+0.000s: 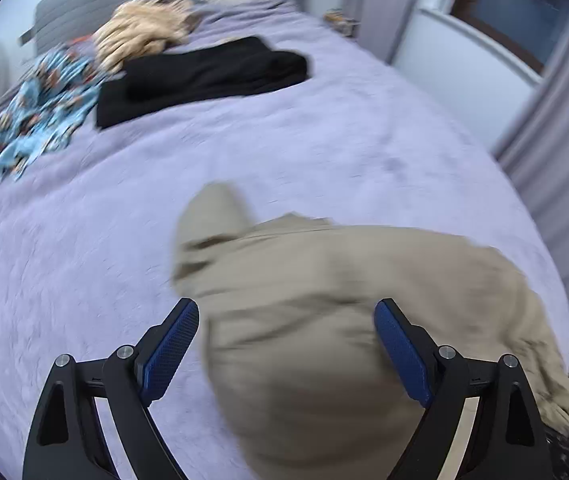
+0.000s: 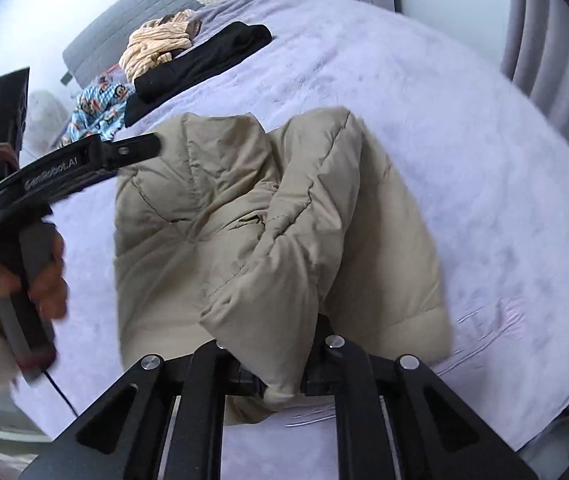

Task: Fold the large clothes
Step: 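Lift the held jacket off the bed with both tools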

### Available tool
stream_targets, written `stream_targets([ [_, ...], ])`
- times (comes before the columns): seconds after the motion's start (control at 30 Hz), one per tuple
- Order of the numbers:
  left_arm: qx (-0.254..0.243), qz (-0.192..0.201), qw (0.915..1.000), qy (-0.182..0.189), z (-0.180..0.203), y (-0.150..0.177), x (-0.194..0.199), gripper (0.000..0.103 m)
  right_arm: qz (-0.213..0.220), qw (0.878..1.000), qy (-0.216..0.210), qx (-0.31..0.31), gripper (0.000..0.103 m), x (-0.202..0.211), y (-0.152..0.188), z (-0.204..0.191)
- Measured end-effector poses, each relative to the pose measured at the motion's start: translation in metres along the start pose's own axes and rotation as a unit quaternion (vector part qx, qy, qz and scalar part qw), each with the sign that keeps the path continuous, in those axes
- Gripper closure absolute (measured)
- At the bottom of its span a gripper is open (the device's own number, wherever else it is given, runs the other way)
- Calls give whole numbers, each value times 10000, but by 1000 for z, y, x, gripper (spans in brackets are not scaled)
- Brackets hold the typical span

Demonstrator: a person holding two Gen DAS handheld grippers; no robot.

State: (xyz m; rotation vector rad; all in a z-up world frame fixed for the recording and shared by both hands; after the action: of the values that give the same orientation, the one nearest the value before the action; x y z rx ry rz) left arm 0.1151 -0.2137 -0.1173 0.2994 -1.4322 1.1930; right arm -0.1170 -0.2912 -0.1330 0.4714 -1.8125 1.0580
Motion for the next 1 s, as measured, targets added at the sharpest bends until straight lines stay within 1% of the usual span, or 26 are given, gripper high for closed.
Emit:
stream_targets([
  [0.03, 113, -63, 9999, -21, -2, 3, -11, 13, -30, 10000, 36, -55, 90, 0, 2, 8],
  [0.07, 142, -91, 9999, 32, 4, 5, -21, 13, -69, 9998, 49, -152, 90, -2, 3, 14],
  [0.1, 89, -81, 9999, 35, 16, 7, -30, 13, -110, 9995, 70, -281, 90, -6, 6, 23],
  [0.13, -24, -59, 10000, 30, 27, 10, -37, 13, -148, 9991, 87, -390, 90, -15, -3, 27],
  [0.23, -427, 39, 9990, -130, 67, 12, -57, 13, -243, 9972, 154, -691, 90, -25, 4, 44],
  [0.3, -512, 8, 9986, -150, 87, 10, -69, 13, -288, 9957, 205, -855, 90, -32, 14, 63],
  [0.33, -512, -23, 9986, -140, 94, 9, -74, 10, -317, 9946, 198, -964, 90, -37, 16, 72],
  [0.37, -522, -48, 9985, -152, 100, 8, -79, 9, -349, 9934, 182, -1082, 90, -45, 18, 82],
  [0.47, -590, -112, 9977, -302, 107, 8, -87, 9, -470, 9897, 72, -1352, 87, -66, 22, 104],
  [0.5, -615, -115, 9975, -342, 107, 9, -88, 9, -541, 9885, -18, -1412, 84, -74, 23, 110],
  [0.57, -597, -121, 9975, -349, 105, 9, -89, 9, -778, 9833, -302, -1615, 83, -75, 25, 118],
  [0.6, -570, -129, 9977, -345, 103, 9, -88, 9, -852, 9816, -370, -1668, 77, -73, 23, 119],
  [0.63, -538, -144, 9979, -341, 101, 10, -88, 9, -889, 9811, -345, -1684, 68, -66, 20, 123],
  [0.67, -516, -151, 9980, -333, 100, 9, -88, 9, -828, 9823, -240, -1663, 64, -56, 16, 128],
  [0.73, -512, -149, 9980, -351, 100, 9, -88, 8, -452, 9863, -177, -1575, 52, -31, -1, 133],
  [0.77, -525, -145, 9978, -373, 101, 10, -88, 8, -217, 9882, -175, -1504, 48, -17, -11, 135],
  [0.8, -538, -141, 9976, -405, 101, 10, -88, 8, -55, 9895, -184, -1430, 40, -9, -21, 134],
  [0.83, -546, -142, 9974, -440, 102, 10, -88, 7, 54, 9908, -220, -1334, 36, -4, -30, 133],
  [0.87, -544, -148, 9973, -469, 102, 11, -88, 7, 79, 9920, -268, -1231, 36, -4, -37, 129],
  [0.93, -523, -174, 9973, -493, 100, 11, -87, 7, -12, 9945, -337, -991, 36, -16, -48, 119],
  [1.0, -488, -212, 9971, -535, 98, 11, -85, 7, -272, 9960, -291, -804, 36, -36, -45, 110],
])
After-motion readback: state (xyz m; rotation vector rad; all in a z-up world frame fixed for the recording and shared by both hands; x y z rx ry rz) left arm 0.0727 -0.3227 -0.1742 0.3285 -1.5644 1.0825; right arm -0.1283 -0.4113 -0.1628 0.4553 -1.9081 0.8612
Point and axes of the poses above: each gripper's, at about its wrist camera, not at the fingertips, and x roughly against the way its jaws point, z to its right, y to its underside, the point moved 9 cm from there along -x, roughly the way its jaws point, and after that the axes turned 4 degrees about y, right-handed, at the moved point
